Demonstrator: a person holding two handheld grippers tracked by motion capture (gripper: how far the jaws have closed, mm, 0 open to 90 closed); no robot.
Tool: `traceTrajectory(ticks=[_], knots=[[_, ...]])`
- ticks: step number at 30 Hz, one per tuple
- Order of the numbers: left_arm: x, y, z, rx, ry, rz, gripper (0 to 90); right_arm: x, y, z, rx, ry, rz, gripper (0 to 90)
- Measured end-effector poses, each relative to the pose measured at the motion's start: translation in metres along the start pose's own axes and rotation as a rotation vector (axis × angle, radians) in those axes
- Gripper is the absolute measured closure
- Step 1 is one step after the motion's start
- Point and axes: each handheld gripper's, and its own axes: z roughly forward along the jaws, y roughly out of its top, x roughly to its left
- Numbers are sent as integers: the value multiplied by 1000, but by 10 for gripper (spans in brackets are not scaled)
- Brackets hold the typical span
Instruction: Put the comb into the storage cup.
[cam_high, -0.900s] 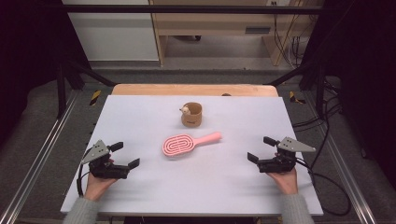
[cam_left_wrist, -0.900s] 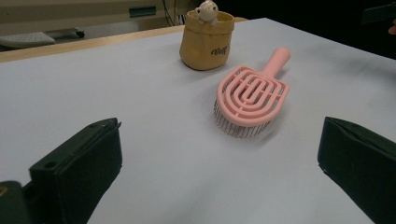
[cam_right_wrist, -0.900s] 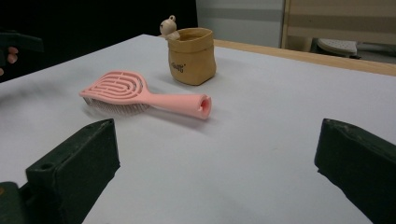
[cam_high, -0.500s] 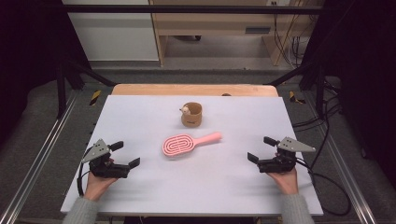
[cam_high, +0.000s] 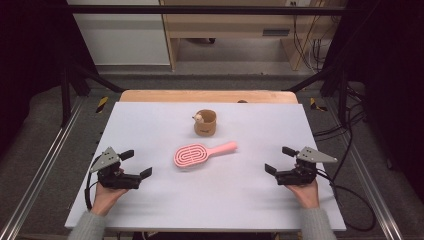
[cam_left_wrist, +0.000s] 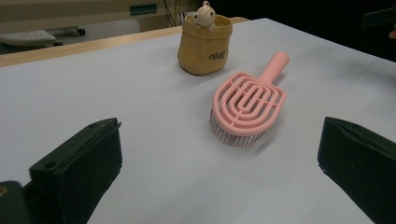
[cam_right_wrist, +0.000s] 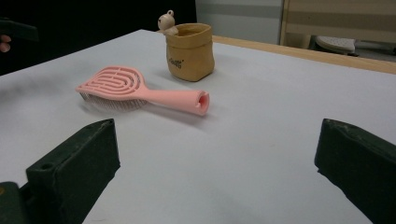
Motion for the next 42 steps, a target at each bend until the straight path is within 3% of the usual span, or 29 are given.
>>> traceTrajectory(ticks=[25, 42], knots=[[-14, 21, 20, 19, -6, -8, 0, 0, 0, 0, 8, -5, -6, 3], [-28, 43, 44, 16, -22, 11, 0, 0, -1, 1, 9, -5, -7, 3]])
